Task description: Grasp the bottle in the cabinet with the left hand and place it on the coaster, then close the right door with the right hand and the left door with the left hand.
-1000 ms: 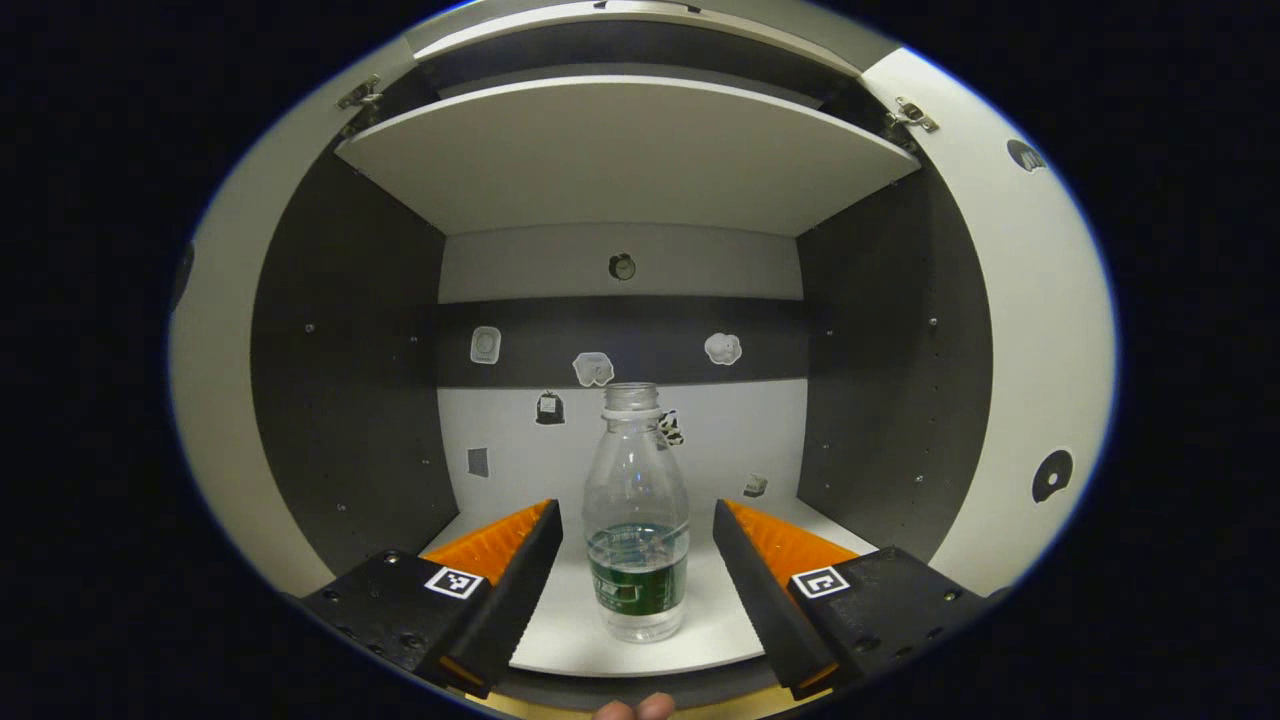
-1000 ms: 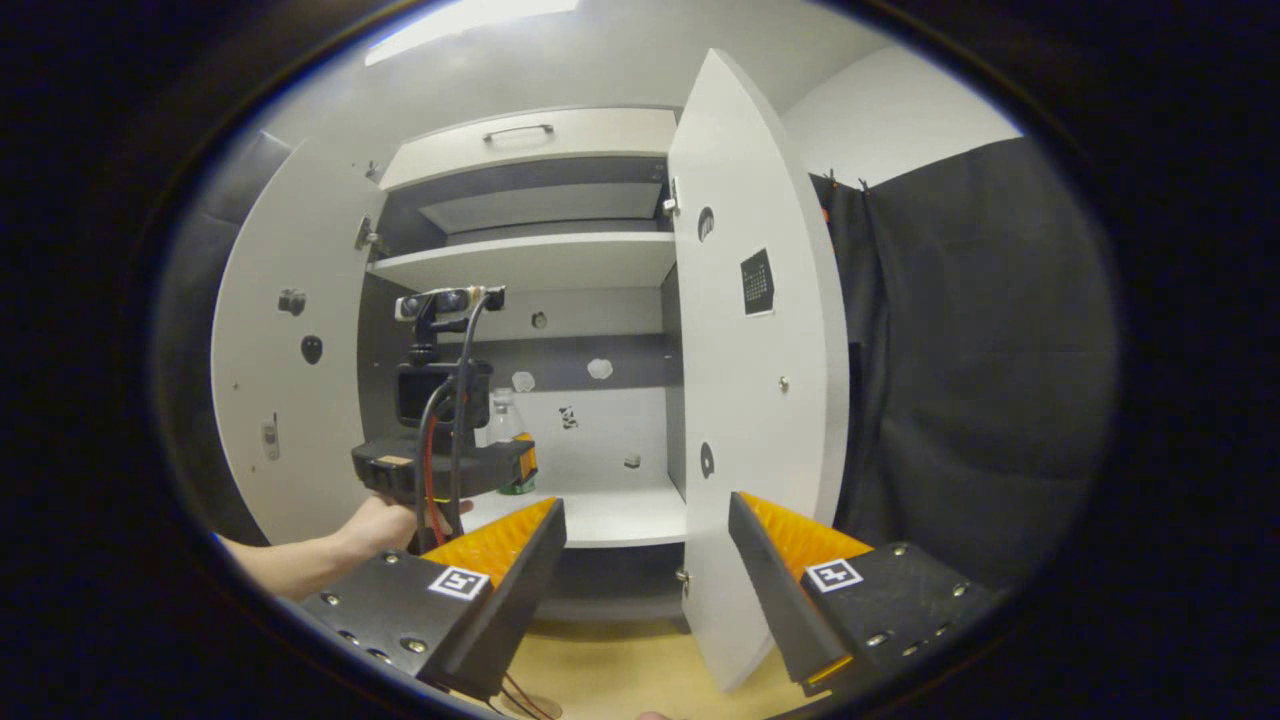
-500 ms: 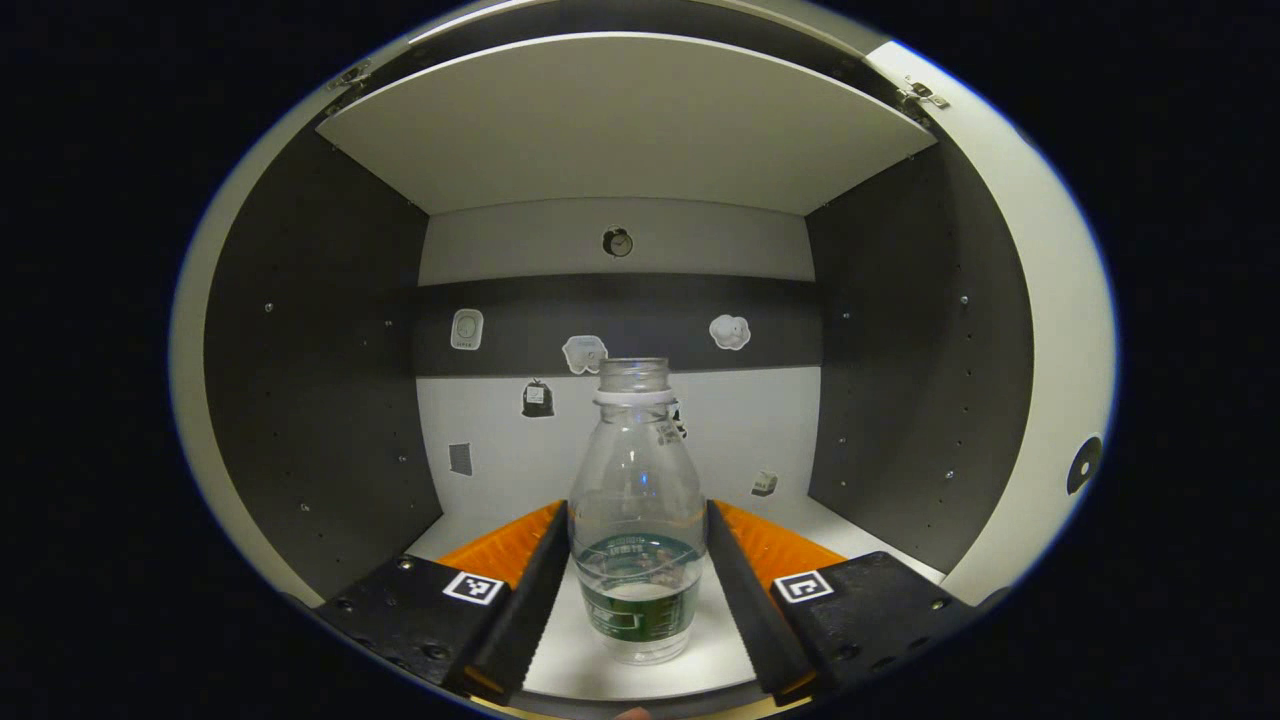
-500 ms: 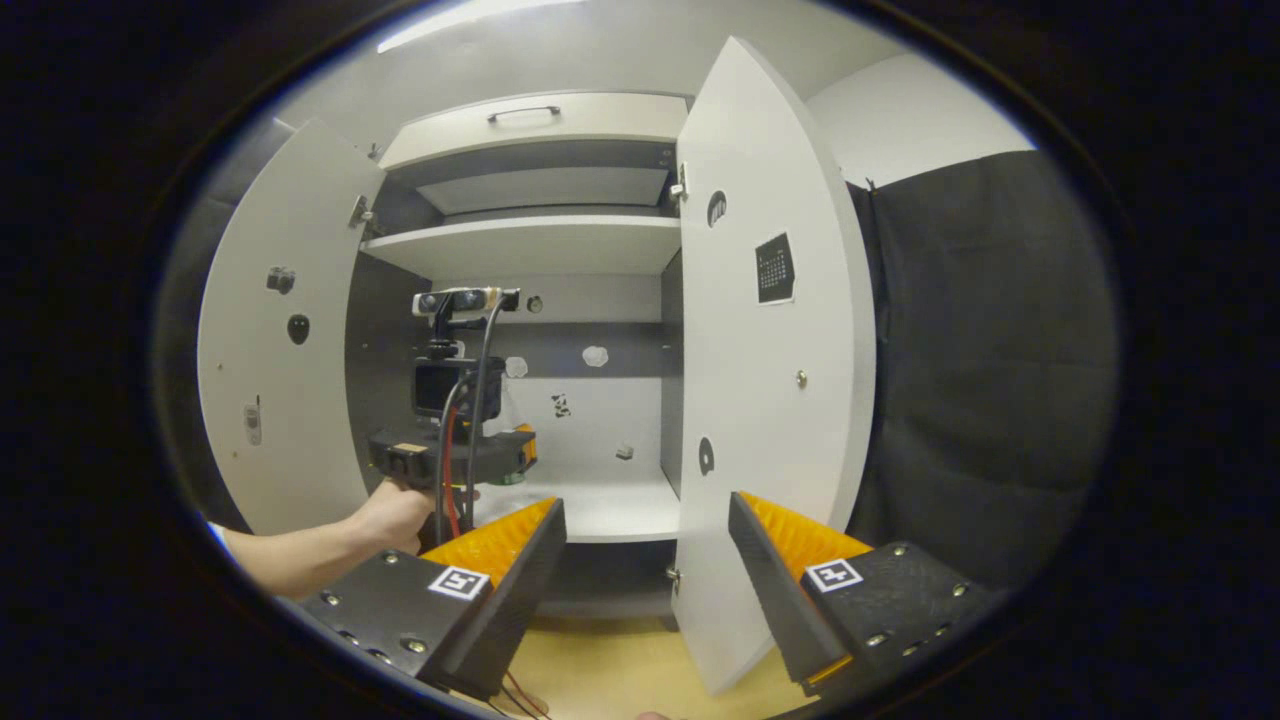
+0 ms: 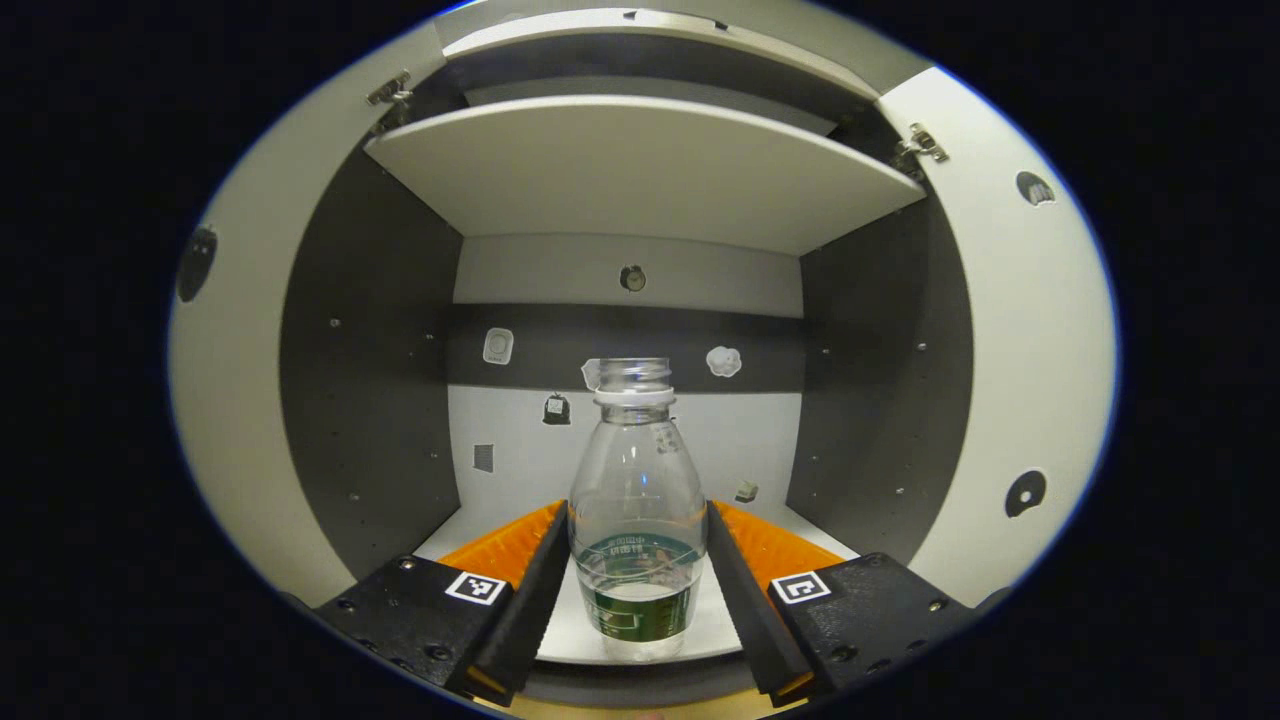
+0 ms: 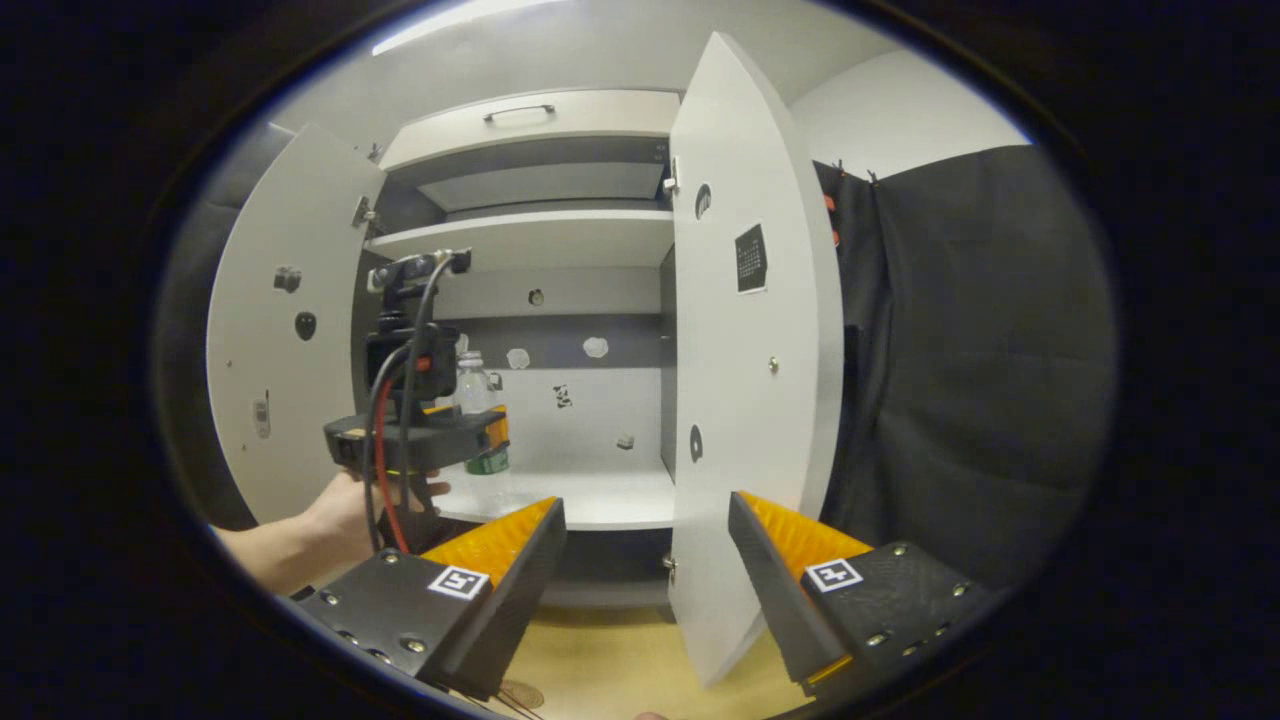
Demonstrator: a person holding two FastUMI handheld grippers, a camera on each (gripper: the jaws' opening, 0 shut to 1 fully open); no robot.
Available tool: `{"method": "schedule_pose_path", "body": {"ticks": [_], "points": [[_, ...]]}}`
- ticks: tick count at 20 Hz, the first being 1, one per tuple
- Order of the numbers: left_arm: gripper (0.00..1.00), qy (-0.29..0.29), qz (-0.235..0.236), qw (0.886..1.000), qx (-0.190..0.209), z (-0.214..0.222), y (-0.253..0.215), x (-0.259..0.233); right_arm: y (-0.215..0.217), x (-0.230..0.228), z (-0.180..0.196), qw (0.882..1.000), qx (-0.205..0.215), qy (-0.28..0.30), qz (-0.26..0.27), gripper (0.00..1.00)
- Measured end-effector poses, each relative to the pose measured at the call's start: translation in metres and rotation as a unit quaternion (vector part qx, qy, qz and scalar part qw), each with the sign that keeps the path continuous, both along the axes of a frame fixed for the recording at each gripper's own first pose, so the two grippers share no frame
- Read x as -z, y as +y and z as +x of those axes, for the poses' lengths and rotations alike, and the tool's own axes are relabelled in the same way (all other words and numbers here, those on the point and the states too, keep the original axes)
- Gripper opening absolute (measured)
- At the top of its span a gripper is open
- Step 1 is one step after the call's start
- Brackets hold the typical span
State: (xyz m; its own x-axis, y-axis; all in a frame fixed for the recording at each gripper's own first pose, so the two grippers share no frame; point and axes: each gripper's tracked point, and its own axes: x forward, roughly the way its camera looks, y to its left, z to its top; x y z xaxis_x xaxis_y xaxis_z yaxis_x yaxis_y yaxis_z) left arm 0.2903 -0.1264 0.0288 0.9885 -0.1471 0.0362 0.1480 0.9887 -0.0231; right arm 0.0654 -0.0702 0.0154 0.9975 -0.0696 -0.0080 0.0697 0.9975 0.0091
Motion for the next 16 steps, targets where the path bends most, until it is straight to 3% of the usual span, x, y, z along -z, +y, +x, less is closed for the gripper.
{"method": "schedule_pose_path", "body": {"ticks": [1, 8, 10, 16], "points": [[0.81, -0.001, 0.004, 1.0, -0.001, -0.014, 0.001, 0.001, 0.0, 0.0, -0.004, 1.0, -0.005, 0.0, 0.001, 0.99], [0.81, -0.009, 0.033, 0.999, -0.023, -0.117, 0.012, 0.035, -0.011, 0.01, -0.034, 0.999, -0.031, 0.011, 0.005, 0.99], [0.81, -0.002, 0.05, 0.998, -0.031, -0.148, 0.014, 0.064, -0.016, 0.018, -0.042, 0.999, -0.036, 0.021, 0.007, 0.95], [0.82, 0.046, 0.061, 0.996, -0.041, -0.208, 0.004, 0.175, -0.037, 0.041, -0.062, 0.998, -0.038, 0.043, 0.011, 0.99]]}}
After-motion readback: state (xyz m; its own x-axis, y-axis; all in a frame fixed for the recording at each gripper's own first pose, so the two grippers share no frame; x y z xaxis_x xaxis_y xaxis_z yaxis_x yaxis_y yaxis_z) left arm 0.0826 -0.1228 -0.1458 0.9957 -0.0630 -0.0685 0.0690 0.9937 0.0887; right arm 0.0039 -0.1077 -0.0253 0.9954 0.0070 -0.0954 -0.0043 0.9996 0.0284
